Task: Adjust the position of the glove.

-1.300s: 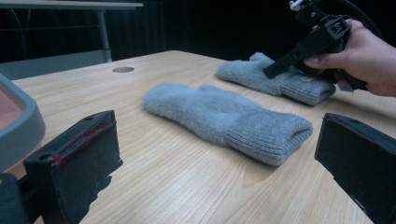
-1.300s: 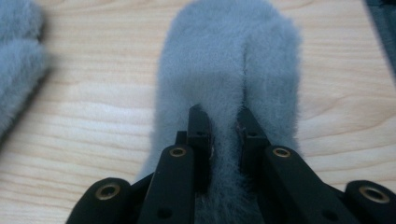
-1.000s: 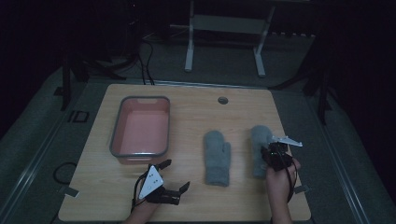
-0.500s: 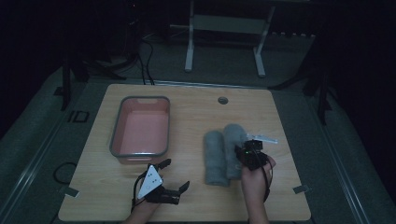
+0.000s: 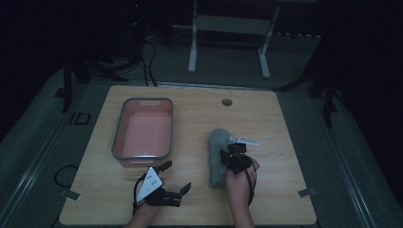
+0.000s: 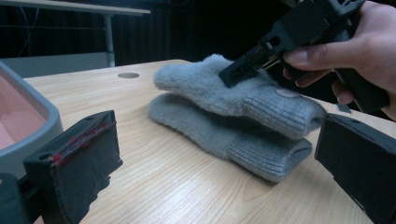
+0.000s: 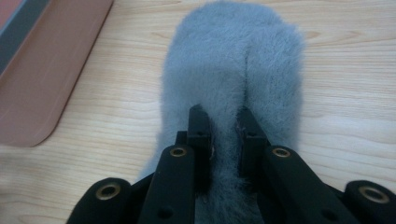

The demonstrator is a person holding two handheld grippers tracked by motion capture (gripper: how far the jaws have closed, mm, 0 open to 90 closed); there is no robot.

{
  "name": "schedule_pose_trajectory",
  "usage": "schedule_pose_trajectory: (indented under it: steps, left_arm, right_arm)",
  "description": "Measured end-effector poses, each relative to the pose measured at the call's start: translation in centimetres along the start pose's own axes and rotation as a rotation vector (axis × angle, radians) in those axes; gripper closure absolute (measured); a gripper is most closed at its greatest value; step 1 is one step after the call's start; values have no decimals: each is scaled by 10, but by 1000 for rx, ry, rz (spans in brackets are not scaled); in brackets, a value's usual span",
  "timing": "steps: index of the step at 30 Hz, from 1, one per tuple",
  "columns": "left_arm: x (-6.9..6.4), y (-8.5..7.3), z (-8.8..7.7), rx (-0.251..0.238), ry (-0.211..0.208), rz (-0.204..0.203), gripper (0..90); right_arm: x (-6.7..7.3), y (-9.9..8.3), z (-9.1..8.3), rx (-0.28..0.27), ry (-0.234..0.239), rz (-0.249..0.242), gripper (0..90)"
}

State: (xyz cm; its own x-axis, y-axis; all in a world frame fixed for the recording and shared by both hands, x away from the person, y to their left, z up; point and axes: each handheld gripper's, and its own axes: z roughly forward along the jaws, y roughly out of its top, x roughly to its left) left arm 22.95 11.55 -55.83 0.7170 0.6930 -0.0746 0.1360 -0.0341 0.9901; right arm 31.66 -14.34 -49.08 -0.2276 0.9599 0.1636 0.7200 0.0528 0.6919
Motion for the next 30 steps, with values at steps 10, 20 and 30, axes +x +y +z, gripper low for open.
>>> schedule_pose_trajectory:
  steps: [10, 20, 30]
  left_arm:
    - [1, 0, 0, 7, -5, -9, 2]
    - [1, -1, 0, 11, -10, -11, 2]
    - [2, 0, 0, 13, -22, 6, 2]
  right_arm:
    - [1, -10, 18, 41, -27, -17, 782]
    - [-4, -16, 26, 50, 28, 6, 608]
    - [-9, 1, 3, -30, 131, -56, 239]
